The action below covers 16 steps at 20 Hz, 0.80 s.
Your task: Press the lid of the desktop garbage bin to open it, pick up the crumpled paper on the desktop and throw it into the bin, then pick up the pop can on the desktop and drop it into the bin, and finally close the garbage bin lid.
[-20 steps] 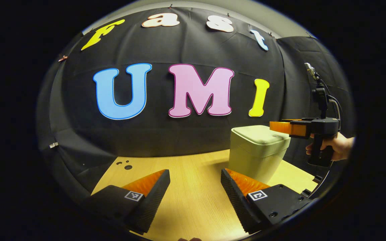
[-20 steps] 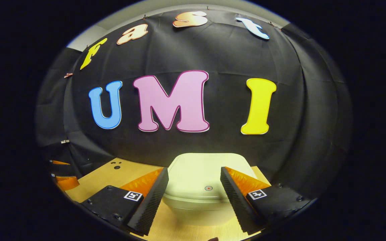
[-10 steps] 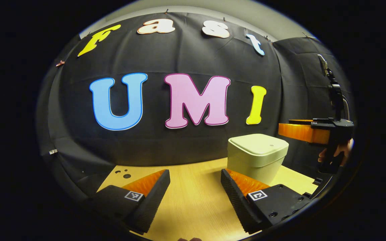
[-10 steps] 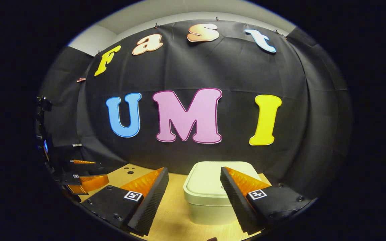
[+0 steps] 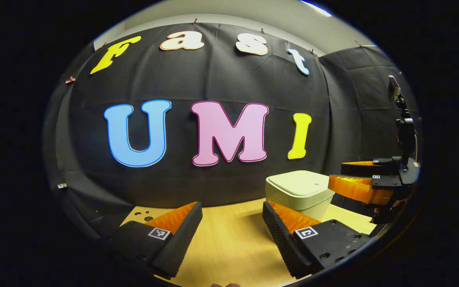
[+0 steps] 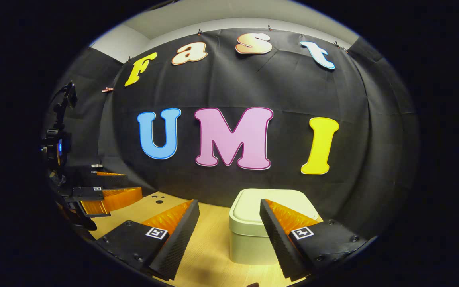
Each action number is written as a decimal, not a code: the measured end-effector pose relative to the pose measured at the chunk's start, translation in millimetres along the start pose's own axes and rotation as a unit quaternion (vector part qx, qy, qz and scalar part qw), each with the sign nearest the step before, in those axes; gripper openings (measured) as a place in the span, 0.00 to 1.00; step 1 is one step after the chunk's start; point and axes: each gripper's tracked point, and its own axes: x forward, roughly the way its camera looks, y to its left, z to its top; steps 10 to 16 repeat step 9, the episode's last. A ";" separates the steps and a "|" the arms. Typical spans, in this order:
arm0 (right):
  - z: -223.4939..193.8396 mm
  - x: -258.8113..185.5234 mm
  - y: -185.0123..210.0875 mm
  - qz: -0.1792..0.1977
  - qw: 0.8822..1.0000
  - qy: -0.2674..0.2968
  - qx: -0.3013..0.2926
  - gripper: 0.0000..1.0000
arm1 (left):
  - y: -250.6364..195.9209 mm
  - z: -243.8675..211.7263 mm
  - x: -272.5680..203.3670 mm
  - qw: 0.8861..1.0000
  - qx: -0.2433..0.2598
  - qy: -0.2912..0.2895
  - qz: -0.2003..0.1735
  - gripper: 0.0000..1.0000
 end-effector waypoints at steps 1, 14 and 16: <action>-0.5 -0.2 1.3 -0.001 1.000 0.001 0.001 0.96 | -0.3 0.4 0.1 1.000 0.000 0.000 0.000 0.98; -4.8 -0.8 -5.7 -0.012 1.000 0.007 0.002 0.96 | -2.5 1.0 5.1 1.000 -0.001 -0.001 -0.004 0.98; -4.8 -0.8 -5.7 -0.012 1.000 0.007 0.002 0.96 | -2.5 1.0 5.1 1.000 -0.001 -0.001 -0.004 0.98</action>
